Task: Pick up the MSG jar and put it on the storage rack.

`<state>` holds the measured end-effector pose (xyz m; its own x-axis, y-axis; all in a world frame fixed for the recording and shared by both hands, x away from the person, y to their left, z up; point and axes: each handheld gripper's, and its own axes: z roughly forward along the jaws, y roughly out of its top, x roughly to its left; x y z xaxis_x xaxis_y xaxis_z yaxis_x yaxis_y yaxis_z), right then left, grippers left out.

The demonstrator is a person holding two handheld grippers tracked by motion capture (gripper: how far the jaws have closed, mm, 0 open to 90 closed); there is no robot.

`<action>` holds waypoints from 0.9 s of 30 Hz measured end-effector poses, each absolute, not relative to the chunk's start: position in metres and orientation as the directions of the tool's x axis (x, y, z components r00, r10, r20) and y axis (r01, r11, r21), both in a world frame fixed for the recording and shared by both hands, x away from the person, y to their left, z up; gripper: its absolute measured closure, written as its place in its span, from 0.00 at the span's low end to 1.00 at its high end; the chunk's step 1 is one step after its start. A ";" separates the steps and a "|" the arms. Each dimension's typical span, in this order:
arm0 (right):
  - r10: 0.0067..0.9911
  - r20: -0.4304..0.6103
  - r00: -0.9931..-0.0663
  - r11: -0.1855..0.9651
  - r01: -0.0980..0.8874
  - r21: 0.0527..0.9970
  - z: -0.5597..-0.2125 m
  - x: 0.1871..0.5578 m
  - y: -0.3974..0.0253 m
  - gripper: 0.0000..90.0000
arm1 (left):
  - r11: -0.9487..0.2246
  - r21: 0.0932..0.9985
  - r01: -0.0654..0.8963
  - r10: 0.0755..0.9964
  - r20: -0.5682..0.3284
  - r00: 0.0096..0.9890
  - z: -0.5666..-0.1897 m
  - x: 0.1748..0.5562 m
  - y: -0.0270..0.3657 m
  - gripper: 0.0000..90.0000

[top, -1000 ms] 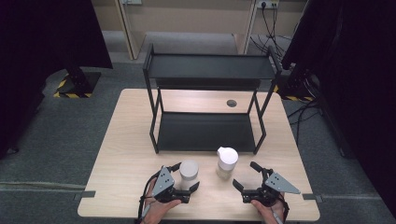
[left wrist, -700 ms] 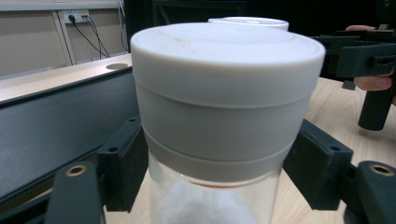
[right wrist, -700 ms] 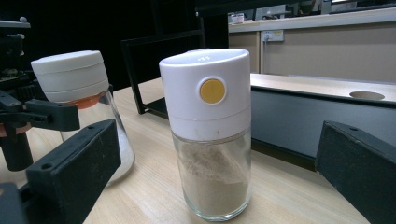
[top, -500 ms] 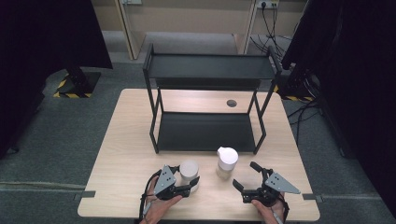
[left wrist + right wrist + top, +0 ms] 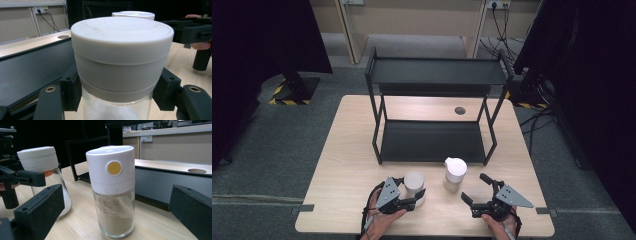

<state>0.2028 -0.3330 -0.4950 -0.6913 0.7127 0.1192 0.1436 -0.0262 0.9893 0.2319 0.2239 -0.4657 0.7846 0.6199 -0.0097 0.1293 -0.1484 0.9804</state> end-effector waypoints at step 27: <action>0.710 0.122 -0.694 -0.027 0.146 0.989 -0.495 0.203 -0.332 0.00 | -0.154 0.985 0.084 0.605 0.026 0.796 -0.407 0.246 0.231 0.39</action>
